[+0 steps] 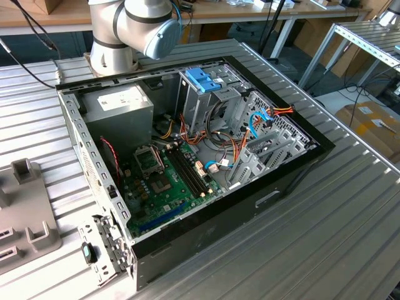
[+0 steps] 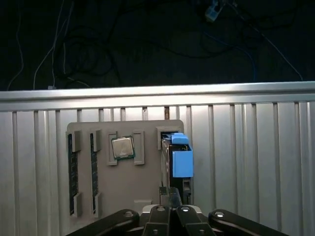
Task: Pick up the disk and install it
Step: 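Pick up the disk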
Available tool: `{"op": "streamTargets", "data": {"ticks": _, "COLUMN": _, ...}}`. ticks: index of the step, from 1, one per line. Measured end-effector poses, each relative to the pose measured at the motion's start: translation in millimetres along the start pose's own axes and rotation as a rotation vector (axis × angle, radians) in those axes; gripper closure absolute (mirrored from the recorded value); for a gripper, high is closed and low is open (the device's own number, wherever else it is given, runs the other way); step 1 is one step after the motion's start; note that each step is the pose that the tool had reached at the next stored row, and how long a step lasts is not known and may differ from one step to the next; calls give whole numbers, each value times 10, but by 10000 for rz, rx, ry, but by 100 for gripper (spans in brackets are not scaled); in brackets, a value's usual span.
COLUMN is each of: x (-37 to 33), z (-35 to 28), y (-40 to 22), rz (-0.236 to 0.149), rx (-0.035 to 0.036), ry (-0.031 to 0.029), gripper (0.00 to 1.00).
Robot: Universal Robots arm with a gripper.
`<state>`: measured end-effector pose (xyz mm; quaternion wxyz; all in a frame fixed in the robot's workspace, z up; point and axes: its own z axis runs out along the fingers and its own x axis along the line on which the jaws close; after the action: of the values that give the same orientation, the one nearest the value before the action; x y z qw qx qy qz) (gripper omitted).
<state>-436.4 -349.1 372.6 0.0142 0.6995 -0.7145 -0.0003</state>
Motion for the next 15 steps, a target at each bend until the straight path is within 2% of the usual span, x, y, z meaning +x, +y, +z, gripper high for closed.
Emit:
{"op": "streamTargets", "data": {"ticks": 2, "x": 0, "z": 11, "y": 1, "rz": -184, "rx": 235, "ry": -1, "gripper": 89}}
{"op": "streamTargets", "data": {"ticks": 3, "x": 0, "z": 15, "y": 1, "rz": -206, "rx": 260, "ry": -2, "gripper": 89}}
{"op": "streamTargets", "data": {"ticks": 9, "x": 0, "z": 17, "y": 1, "rz": -216, "rx": 260, "ry": 0, "gripper": 89}}
{"op": "streamTargets", "data": {"ticks": 15, "x": -1, "z": 48, "y": 0, "rz": -216, "rx": 262, "ry": 0, "gripper": 89}}
